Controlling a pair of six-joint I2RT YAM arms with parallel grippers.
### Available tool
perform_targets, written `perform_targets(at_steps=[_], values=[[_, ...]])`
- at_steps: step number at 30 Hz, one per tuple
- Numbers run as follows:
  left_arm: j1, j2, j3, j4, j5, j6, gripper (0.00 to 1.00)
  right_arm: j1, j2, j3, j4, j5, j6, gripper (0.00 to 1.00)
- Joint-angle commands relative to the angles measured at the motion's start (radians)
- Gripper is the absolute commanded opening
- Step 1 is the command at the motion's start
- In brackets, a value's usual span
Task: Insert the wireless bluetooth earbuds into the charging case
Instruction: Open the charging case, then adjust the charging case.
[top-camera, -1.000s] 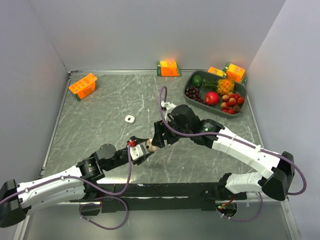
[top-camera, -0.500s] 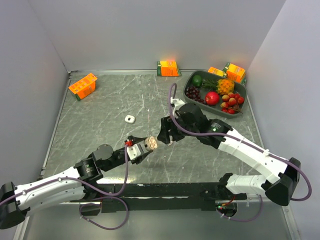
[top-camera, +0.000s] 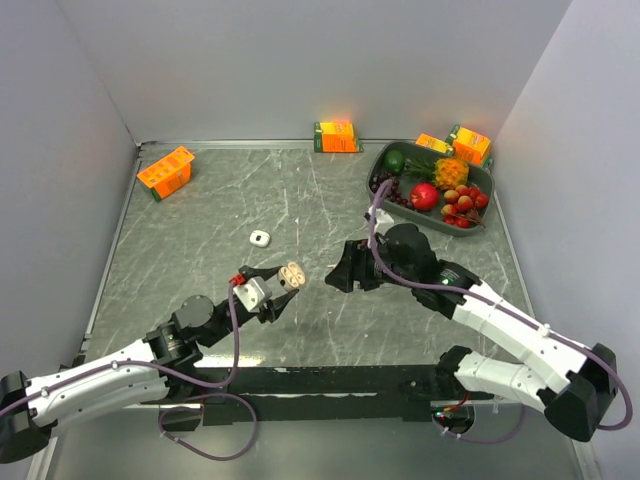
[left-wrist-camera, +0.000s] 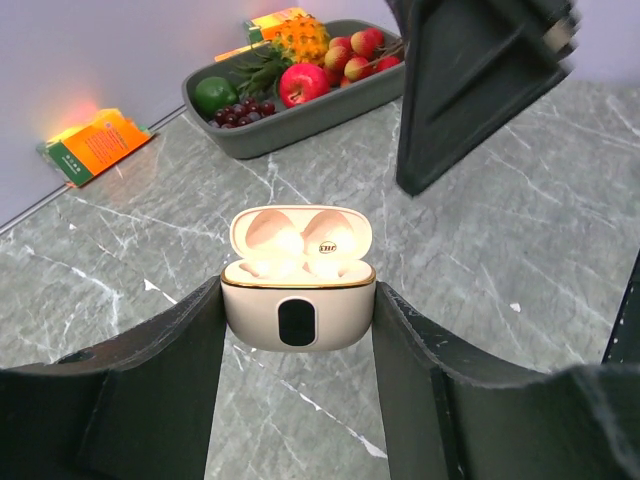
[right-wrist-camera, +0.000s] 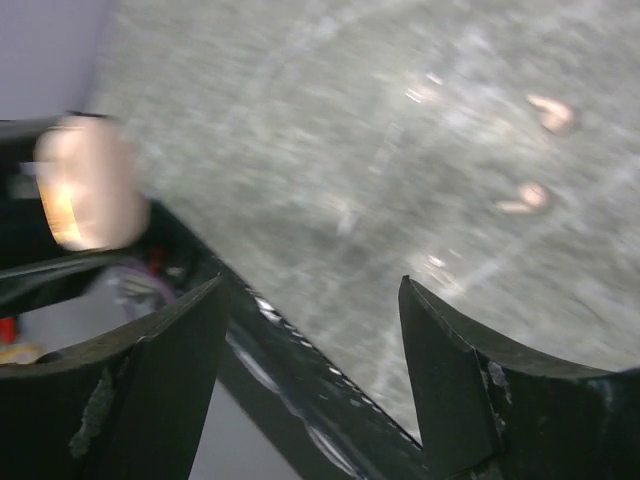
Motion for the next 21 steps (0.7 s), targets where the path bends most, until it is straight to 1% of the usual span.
perform_targets(at_steps=[1,2,4,7,15,21], values=[[-0.006,0.016,0.015,0.078,-0.016,-0.032,0.01,0.016,-0.068,0.031,0.229,-0.096,0.088,0.8],[-0.008,0.021,0.021,0.079,-0.013,-0.031,0.01,0.016,-0.067,0.042,0.258,-0.119,0.1,0.82],[-0.009,0.03,0.027,0.082,-0.004,-0.029,0.01,0.019,-0.051,0.059,0.274,-0.134,0.11,0.84],[-0.014,0.041,0.034,0.091,0.004,-0.031,0.01,0.039,-0.004,0.109,0.255,-0.139,0.098,0.85],[-0.023,0.058,0.035,0.128,0.014,-0.038,0.01,0.059,0.094,0.171,0.189,-0.101,0.061,0.82],[-0.028,0.07,0.046,0.148,0.028,-0.041,0.01,0.068,0.142,0.189,0.192,-0.122,0.047,0.75]])
